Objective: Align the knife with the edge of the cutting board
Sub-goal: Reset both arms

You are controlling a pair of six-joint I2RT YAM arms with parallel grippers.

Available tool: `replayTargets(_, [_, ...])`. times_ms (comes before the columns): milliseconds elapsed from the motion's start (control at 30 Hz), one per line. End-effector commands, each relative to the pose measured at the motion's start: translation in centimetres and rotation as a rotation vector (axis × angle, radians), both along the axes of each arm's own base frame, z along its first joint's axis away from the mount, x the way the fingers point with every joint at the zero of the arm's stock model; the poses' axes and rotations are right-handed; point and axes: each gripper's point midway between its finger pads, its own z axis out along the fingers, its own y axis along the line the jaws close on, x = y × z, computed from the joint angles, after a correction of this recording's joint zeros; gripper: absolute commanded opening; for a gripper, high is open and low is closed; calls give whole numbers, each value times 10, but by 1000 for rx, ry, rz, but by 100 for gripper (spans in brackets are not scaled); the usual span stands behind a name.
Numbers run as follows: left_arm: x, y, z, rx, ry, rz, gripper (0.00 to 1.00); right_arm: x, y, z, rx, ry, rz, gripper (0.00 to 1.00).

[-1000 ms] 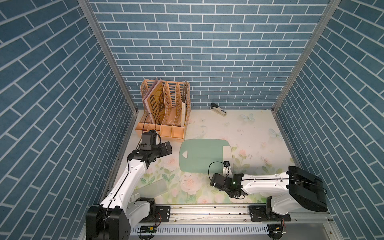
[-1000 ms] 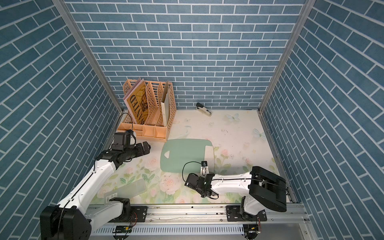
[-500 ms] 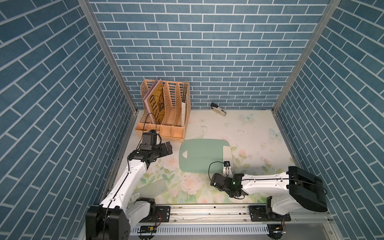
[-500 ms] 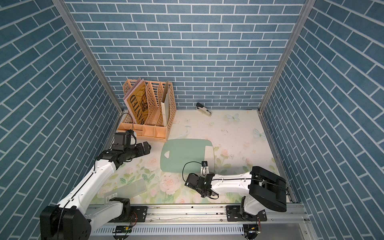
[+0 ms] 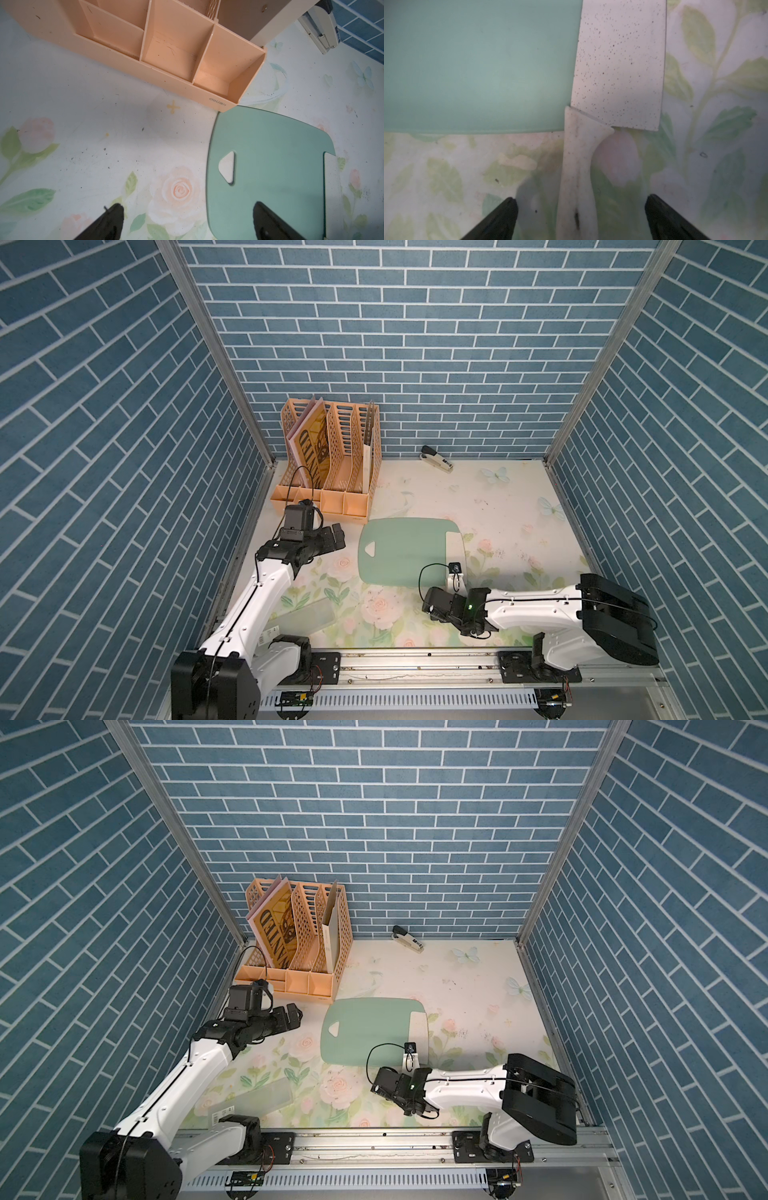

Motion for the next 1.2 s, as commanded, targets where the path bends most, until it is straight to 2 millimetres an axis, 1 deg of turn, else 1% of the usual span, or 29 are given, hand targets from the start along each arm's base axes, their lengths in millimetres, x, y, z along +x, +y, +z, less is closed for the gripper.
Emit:
replayTargets(0, [-2,1,0,10,-2,5,100,10,-5,31,-14,-77,-4,100])
replayTargets(67, [-3,1,0,11,-3,6,100,24,1,70,8,-165,15,100])
replayTargets(133, [-3,2,1,13,-7,10,100,43,7,124,43,-270,41,100])
replayTargets(167, [-3,2,2,14,-11,11,100,53,6,148,64,-309,40,100])
replayTargets(200, [-3,3,4,14,-16,14,100,64,6,176,86,-367,52,100])
replayTargets(233, [-3,3,6,15,-25,16,100,76,3,206,111,-440,59,99])
replayTargets(300, [-3,4,10,15,-39,19,100,91,-3,255,143,-572,89,99])
replayTargets(333, [-4,4,12,15,-47,20,100,100,-12,276,152,-625,87,99])
replayTargets(433, [-4,7,21,19,-79,30,99,126,-37,318,138,-728,77,100])
replayTargets(500, [-5,9,30,21,-115,41,99,142,-50,336,95,-773,71,100])
replayTargets(533, [-5,9,36,20,-137,43,100,150,-56,340,66,-784,61,100])
replayTargets(600, [-5,8,53,7,-201,37,100,170,-74,340,10,-791,24,99])
replayTargets(667, [0,8,75,-13,-296,52,100,190,-94,327,-5,-775,-11,99])
replayTargets(733, [6,6,105,-55,-435,68,100,208,-119,302,-12,-770,-67,100])
replayTargets(800, [11,2,130,-96,-582,73,100,213,-140,267,-26,-772,-93,100])
replayTargets(833, [11,2,136,-98,-657,71,100,210,-152,250,-28,-777,-111,100])
replayTargets(867, [11,5,136,-84,-705,90,100,205,-160,235,-36,-775,-118,100])
replayTargets(900, [11,14,132,-62,-737,156,100,197,-170,219,-50,-775,-132,100])
replayTargets(933, [12,26,121,-28,-740,232,100,188,-180,204,-63,-779,-155,100])
replayTargets(967, [12,33,107,4,-729,275,100,181,-189,191,-78,-784,-180,99])
replayTargets(1000, [13,37,92,45,-718,297,100,172,-199,173,-101,-778,-211,99])
replayTargets(1033, [15,36,79,88,-709,288,100,164,-209,164,-119,-785,-252,99])
replayTargets(1100, [18,38,61,184,-690,292,99,157,-218,155,-148,-808,-281,100])
replayTargets(1167, [20,39,48,274,-699,290,100,153,-230,146,-206,-831,-321,99])
